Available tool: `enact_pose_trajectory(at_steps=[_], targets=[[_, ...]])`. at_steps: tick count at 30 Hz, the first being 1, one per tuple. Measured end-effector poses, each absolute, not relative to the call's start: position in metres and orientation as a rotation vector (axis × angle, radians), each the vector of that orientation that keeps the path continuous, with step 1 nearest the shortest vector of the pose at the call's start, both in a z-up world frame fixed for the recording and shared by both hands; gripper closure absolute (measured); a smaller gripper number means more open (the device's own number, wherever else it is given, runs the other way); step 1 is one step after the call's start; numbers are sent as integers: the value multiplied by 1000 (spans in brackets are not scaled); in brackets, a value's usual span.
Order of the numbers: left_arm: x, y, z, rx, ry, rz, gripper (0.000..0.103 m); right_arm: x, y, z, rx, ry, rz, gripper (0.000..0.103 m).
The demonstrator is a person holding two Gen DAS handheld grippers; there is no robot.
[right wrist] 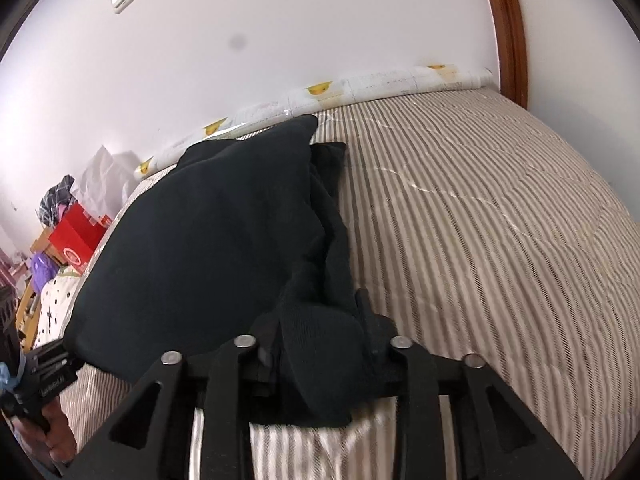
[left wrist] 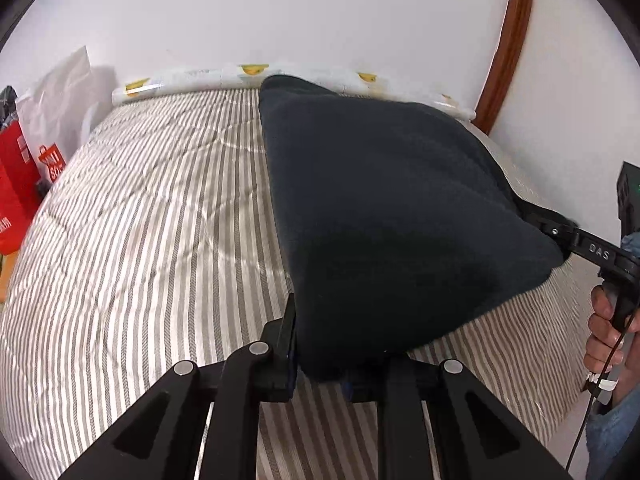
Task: Fold small clothes
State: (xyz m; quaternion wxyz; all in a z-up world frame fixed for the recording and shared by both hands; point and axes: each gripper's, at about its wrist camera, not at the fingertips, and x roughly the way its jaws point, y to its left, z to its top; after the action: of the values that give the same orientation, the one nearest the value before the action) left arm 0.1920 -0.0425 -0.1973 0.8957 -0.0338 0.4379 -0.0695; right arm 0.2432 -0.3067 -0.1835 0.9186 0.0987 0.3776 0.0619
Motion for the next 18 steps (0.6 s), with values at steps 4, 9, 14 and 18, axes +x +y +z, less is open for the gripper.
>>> enact_pose_trajectory(at_steps=[4,9,14,18], targets=[[176,-38,-184,-58,903,-177,85,222,-311,-160,130,716,69,67],[153,-38,-163,-68,836,-220,79,216,-296,-140,98,598,77,67],[170,-45,-146,-59,803,-209,78,234,-278,-178,20,707,51,68],[197,-45,-154,-44,815,-164,78,231,-288,-183,28,765,58,69]])
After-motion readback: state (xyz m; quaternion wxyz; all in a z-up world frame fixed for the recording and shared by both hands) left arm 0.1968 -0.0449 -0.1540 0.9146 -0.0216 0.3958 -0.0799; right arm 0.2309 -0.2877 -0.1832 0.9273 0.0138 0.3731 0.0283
